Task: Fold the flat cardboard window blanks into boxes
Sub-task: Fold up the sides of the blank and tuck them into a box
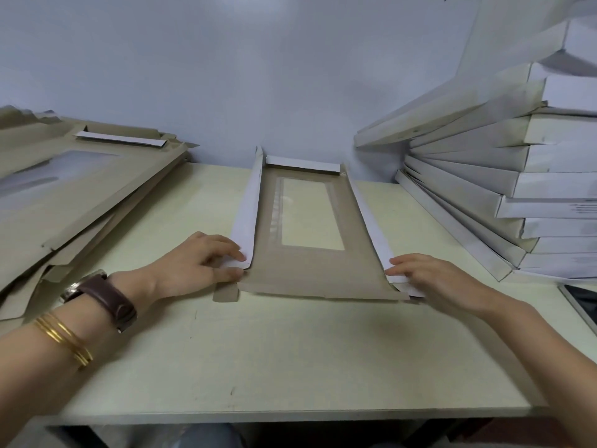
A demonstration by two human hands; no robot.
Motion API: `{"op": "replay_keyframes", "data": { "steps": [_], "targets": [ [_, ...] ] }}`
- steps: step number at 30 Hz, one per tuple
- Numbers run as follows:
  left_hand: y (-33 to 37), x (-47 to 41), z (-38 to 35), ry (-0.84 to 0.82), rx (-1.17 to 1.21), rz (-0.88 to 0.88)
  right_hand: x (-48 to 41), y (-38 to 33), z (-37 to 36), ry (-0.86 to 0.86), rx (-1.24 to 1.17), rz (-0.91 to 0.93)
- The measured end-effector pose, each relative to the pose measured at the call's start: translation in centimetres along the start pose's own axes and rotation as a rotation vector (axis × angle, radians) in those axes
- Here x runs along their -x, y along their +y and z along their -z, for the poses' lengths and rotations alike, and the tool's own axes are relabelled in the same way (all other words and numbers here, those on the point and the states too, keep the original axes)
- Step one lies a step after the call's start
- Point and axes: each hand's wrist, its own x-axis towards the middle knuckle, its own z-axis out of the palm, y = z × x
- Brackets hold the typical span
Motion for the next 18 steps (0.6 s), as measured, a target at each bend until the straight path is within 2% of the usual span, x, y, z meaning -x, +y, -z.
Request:
{"op": "replay_keyframes", "data": {
  "steps": [5,8,12,18],
  "targets": [
    [0.1,0.1,1.2,-0.112,0.104,0.041,0.1,-0.4,0.4,-0.065,0.103,-0.035],
    [0.2,0.2,1.7,-0.184,0.166,0.0,0.5,-0.2,0.9,-0.125,0.188,-0.01],
    [0.4,0.4,2.3,-0.256,0.2,-0.022,0.9,-0.1,1.5,-0.201,0.158,-0.013],
    [0.7,0.6,3.1,-0.362,0.243,0.005,0.9,0.2,1.5,-0.227,0.162,0.008]
  ]
}}
